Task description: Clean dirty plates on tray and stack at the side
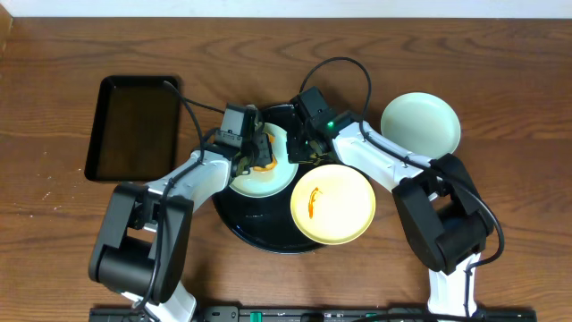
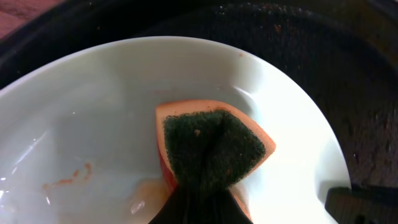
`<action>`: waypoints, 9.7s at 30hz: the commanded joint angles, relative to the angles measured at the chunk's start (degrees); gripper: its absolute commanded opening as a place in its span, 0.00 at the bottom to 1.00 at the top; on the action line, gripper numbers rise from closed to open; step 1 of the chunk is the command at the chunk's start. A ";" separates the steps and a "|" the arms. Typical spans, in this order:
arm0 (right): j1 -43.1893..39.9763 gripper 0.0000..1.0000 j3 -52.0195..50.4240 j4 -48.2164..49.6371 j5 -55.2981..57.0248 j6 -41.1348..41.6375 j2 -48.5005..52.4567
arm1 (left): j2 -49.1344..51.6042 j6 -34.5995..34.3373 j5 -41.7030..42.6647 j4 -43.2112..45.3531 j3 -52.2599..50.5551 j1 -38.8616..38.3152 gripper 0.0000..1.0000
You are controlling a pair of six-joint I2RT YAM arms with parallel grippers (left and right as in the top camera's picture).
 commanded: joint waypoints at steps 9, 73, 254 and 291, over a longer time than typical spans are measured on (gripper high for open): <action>-0.15 0.01 -0.22 -0.50 0.37 -1.05 1.40 | 2.71 -1.57 -11.58 -0.11 0.83 2.80 0.08; -0.15 0.01 -0.22 -0.52 1.42 -0.83 1.40 | -2.60 6.29 -16.83 -22.93 0.66 0.50 0.08; -7.30 0.01 37.33 -43.56 20.41 -22.88 -5.64 | -23.52 4.46 -11.87 -12.46 0.72 7.48 0.08; 3.96 0.01 36.39 -40.17 39.69 -21.88 -11.39 | -3.89 11.74 -16.92 6.01 0.72 37.18 0.08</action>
